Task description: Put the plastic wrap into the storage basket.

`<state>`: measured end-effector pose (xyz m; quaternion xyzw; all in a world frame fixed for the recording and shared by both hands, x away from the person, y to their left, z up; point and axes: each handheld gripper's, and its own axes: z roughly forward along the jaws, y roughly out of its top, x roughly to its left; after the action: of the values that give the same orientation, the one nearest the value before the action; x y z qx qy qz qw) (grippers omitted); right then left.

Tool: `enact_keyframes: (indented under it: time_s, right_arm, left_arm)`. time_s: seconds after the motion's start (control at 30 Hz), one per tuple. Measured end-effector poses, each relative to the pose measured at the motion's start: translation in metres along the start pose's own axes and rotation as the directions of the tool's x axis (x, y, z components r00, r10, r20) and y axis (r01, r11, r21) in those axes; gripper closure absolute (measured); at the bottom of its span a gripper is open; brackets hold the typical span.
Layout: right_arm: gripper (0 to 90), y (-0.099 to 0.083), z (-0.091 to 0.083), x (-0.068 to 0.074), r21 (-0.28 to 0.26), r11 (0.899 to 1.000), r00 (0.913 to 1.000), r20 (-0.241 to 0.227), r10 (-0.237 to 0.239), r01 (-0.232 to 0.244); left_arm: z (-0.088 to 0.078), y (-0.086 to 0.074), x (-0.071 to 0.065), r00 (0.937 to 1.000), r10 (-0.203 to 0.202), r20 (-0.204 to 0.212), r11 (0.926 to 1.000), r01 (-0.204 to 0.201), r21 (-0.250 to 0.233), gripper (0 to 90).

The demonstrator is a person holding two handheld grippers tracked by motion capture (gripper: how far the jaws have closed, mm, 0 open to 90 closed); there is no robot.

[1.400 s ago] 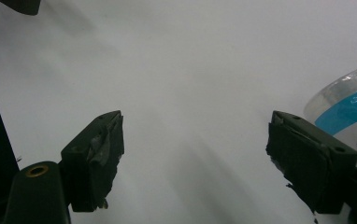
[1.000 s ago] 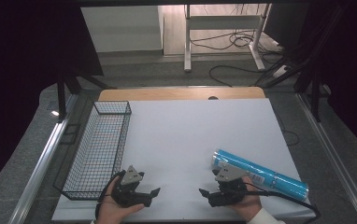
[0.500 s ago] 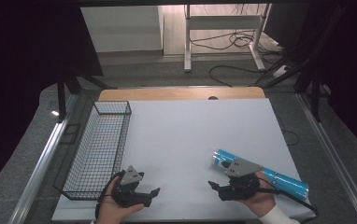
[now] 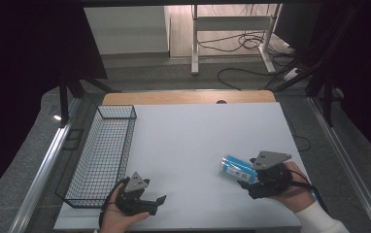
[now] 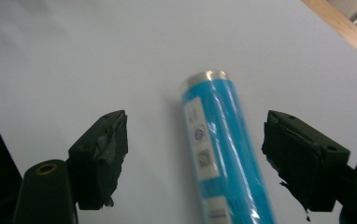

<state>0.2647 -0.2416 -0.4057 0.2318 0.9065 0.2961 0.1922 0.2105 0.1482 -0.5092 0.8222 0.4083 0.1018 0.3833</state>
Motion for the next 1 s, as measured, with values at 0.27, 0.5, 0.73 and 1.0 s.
enact_keyframes:
  time_s: [0.27,0.5,0.73,1.0]
  right_arm:
    - [21.2,-0.012,-0.002,-0.027,0.085,0.995,0.9991,0.008,0.041,-0.042]
    - [20.2,-0.036,0.008,-0.048,0.173,0.98,0.995,-0.017,0.098,-0.094]
    - [20.0,-0.054,0.019,-0.054,0.24,0.965,0.9925,-0.041,0.115,-0.102]
    - [20.9,-0.065,0.036,-0.058,0.326,0.941,0.9911,-0.065,0.116,-0.089]
  left_arm:
    - [0.0,0.0,0.0,1.0,0.0,0.0,1.0,0.0,0.001,17.8]
    - [0.001,0.0,0.001,1.0,0.004,-0.003,1.0,-0.004,0.008,17.8]
    - [0.002,0.0,0.0,0.9999,0.009,-0.005,0.9999,-0.009,0.013,17.7]
    - [0.003,0.0,0.0,0.9999,0.01,-0.008,0.9998,-0.01,0.017,17.6]
